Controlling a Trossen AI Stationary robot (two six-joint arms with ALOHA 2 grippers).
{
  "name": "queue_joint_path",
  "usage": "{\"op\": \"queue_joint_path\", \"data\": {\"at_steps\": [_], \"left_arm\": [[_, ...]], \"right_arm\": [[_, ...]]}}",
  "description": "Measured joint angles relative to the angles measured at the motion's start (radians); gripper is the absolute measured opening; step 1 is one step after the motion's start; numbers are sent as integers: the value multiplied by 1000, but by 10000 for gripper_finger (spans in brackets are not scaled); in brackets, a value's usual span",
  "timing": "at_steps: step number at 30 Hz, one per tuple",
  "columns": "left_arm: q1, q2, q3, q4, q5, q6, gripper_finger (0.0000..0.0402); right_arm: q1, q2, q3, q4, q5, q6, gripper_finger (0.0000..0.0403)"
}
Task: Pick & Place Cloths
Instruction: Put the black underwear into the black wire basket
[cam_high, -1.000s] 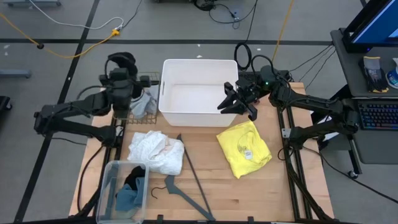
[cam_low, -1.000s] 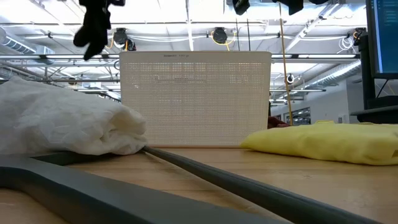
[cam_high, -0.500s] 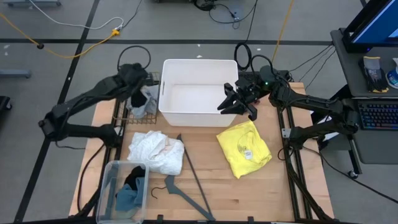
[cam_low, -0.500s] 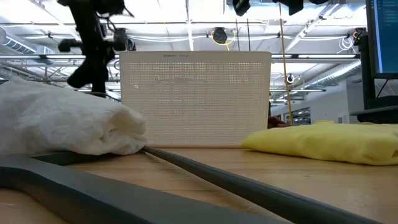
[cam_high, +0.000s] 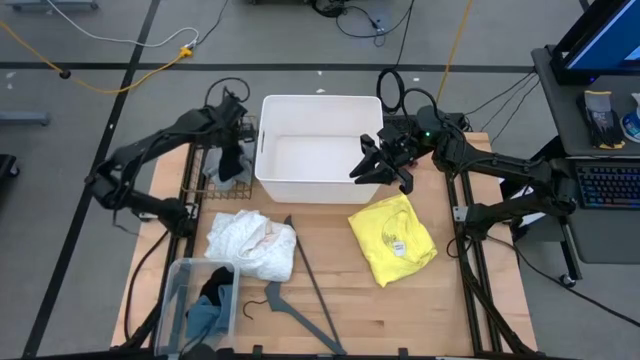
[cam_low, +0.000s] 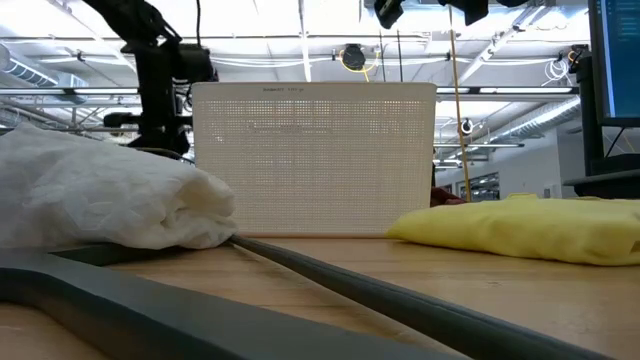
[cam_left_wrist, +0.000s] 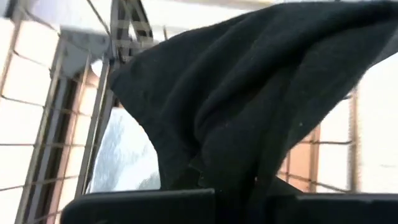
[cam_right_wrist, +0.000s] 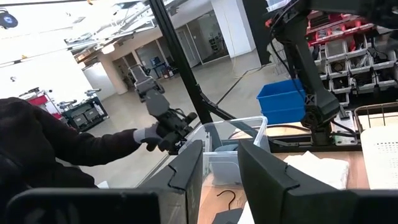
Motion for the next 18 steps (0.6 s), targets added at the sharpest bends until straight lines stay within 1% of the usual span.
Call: {"op": "queue_joint_path", "data": {"at_steps": [6,10,13,18], "left_arm": [[20,48,0,-17,48,26,8],[20,52,0,-27,44,34,29],[20,52,0,-27,38,45,63],[20,52,0,-26,36,46,145]], "right_arm": [[0,0,0,0,0,0,94],[0,0,0,0,0,0,94],[0,0,0,0,-2,0,95],[-15,0,0,0,-103,-1,94]]}}
